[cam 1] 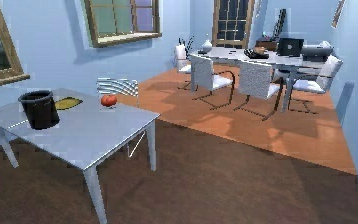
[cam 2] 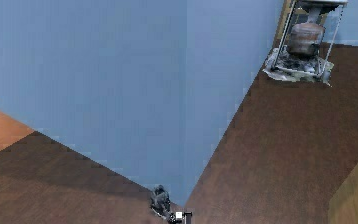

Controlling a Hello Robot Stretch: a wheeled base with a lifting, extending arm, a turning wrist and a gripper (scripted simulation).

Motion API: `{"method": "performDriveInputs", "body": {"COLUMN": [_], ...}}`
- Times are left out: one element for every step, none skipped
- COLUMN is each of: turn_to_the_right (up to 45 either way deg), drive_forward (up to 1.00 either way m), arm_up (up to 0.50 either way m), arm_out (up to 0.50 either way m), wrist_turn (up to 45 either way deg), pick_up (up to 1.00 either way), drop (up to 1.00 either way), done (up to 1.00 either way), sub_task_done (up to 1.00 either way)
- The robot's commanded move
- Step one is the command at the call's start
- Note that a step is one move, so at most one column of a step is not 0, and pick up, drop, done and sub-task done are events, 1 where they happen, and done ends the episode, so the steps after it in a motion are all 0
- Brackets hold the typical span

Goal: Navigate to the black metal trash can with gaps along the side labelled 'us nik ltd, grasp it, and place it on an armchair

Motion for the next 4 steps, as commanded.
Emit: {"method": "performDriveInputs", "body": {"turn_to_the_right": [0.0, 0.0, 0.0, 0.0], "drive_forward": [0.0, 0.0, 0.0, 0.0], "arm_up": [0.0, 0.1, 0.5, 0.34], "arm_out": [0.0, 0.0, 0.0, 0.0], "wrist_turn": [0.0, 0.0, 0.0, 0.0], "pick_up": [1.0, 0.0, 0.0, 0.0], "drop": [0.0, 0.0, 0.0, 0.0], "done": [0.0, 0.0, 0.0, 0.0], "sub_task_done": [0.0, 0.0, 0.0, 0.0]}}
